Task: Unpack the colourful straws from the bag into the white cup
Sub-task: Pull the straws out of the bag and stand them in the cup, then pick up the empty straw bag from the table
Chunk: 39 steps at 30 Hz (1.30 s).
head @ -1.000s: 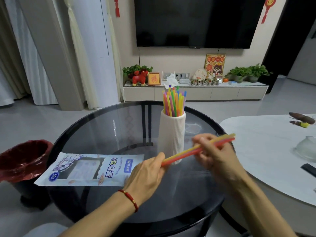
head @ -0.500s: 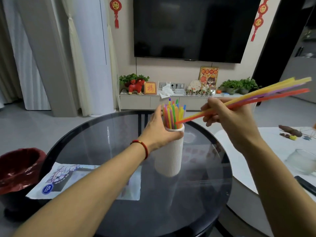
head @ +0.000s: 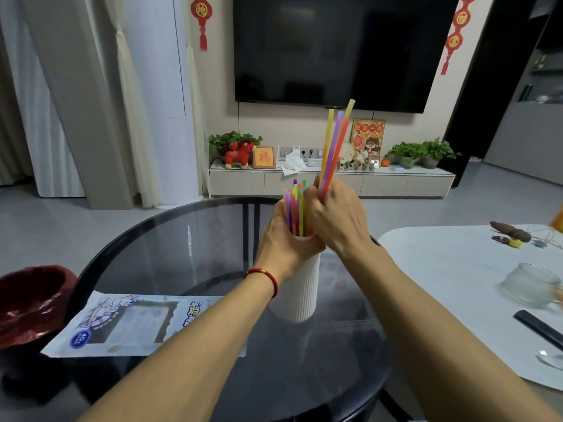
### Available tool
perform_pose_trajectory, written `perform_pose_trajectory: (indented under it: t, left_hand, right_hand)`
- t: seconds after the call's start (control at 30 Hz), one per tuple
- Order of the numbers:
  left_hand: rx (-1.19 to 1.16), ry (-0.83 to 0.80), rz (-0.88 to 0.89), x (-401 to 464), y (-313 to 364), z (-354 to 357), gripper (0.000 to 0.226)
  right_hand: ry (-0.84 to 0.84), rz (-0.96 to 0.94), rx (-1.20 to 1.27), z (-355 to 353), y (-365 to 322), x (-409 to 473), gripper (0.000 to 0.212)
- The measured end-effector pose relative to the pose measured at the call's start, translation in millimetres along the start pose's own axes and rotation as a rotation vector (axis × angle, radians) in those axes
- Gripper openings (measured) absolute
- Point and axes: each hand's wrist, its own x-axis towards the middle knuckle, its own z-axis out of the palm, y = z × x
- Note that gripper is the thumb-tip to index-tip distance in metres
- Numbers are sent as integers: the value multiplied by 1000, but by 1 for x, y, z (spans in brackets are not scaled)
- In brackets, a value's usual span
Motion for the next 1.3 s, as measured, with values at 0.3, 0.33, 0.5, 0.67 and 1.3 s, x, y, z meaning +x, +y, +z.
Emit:
perform_pose_trajectory:
  t: [0.3,0.33,0.5,0.67,1.3]
  left_hand:
    - [-131,-42,17,-7,-2,-4,61]
    - [-142,-49,19,-8,-2,-4,61]
    - [-135,-49,23,-7,-5,-5,59]
    - [-99,-27,30,0,-5,-1,70]
    - [501,83,-352,-140,-113,-243,10]
  right_hand:
    - [128,-96,236,-34,-11,20,62]
    - [149,-148,258,-39,-15,25,75]
    - [96,-353,102,-35,-18,25,63]
    - [-119,-261,14,-16,0,-8,36]
    - [-1000,64,-233,158,-60,-113,101]
